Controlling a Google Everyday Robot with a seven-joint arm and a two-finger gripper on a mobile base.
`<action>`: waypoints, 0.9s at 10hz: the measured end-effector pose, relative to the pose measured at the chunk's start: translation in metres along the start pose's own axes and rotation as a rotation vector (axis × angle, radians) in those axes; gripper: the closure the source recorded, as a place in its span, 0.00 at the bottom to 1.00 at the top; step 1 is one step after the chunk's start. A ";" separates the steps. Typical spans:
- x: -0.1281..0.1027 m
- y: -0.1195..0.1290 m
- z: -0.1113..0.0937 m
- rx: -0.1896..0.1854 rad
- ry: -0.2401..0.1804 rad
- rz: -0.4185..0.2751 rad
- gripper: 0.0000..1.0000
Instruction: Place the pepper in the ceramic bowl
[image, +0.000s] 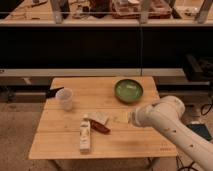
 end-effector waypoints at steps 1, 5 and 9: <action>-0.010 0.002 0.007 0.034 0.001 -0.012 0.20; -0.031 0.011 0.022 0.082 -0.016 -0.025 0.20; -0.051 -0.027 0.046 0.178 -0.047 -0.117 0.20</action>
